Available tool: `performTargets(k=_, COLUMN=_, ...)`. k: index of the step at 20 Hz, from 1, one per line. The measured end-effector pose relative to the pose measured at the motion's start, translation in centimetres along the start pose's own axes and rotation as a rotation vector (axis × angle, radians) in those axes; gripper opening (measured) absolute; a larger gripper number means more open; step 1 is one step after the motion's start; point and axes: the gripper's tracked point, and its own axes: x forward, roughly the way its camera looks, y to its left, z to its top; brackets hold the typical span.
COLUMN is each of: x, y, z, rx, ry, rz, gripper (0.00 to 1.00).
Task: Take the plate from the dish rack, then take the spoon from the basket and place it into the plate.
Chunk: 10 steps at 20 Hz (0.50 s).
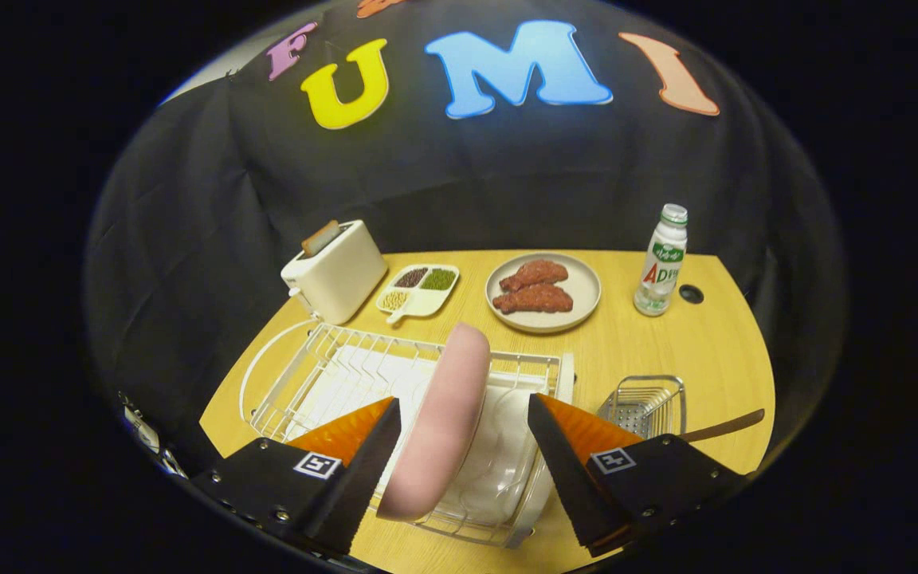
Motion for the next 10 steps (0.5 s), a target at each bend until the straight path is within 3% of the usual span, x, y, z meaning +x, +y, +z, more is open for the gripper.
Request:
performTargets(k=8, x=3.2, y=0.8, z=-2.2, rx=0.030, ry=0.197, rz=0.016, gripper=0.96)
performTargets(k=10, x=3.4, y=0.9, z=-3.0, rx=0.037, ry=0.267, rz=-0.004, gripper=0.86)
